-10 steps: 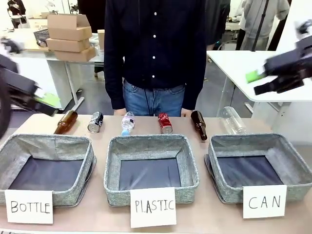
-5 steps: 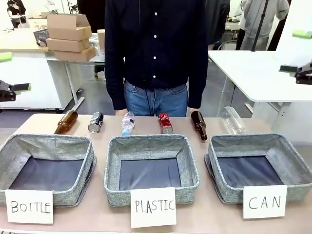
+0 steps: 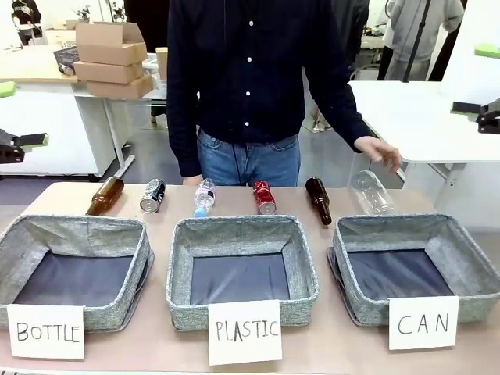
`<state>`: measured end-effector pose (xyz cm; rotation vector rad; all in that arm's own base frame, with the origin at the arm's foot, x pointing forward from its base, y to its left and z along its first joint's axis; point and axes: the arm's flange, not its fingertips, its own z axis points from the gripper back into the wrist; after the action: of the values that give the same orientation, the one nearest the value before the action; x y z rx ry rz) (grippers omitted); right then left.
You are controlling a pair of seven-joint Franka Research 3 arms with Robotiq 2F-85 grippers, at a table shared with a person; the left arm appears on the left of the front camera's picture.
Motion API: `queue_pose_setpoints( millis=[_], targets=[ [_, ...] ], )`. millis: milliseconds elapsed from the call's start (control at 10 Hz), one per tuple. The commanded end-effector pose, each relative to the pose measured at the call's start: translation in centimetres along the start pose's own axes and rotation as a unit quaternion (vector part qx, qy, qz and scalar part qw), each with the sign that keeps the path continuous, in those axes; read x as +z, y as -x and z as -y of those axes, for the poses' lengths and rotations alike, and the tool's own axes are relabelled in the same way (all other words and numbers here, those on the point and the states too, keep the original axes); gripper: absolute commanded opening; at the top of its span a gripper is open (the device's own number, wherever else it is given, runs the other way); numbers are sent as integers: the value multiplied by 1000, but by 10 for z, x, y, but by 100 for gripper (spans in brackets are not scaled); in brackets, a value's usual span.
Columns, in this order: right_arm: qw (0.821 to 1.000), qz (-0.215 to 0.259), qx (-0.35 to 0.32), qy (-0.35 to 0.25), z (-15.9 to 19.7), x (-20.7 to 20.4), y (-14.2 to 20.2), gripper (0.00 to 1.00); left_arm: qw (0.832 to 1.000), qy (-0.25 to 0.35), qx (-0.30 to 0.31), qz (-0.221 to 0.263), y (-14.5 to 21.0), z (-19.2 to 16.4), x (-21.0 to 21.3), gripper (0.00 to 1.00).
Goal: Sort the can waste into the basket.
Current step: Pick up the can waste from the table and place it in the right Fabric basket.
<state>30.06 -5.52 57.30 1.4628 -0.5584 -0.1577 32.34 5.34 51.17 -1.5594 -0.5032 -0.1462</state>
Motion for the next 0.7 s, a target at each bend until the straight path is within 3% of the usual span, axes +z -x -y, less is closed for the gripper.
queue_pose_setpoints(
  millis=[0, 500, 600],
  targets=[
    [1000, 7, 14, -9, 3, -3, -5, 100, 1000, 10, -12, 6, -2, -2, 0, 100],
    [1000, 7, 14, -9, 3, -3, -5, 100, 1000, -4, 1, 2, 0, -3, 2, 100],
    [1000, 7, 14, -9, 3, -3, -5, 100, 990, -143, 9, -10, -29, -7, -24, 100]
  ],
)
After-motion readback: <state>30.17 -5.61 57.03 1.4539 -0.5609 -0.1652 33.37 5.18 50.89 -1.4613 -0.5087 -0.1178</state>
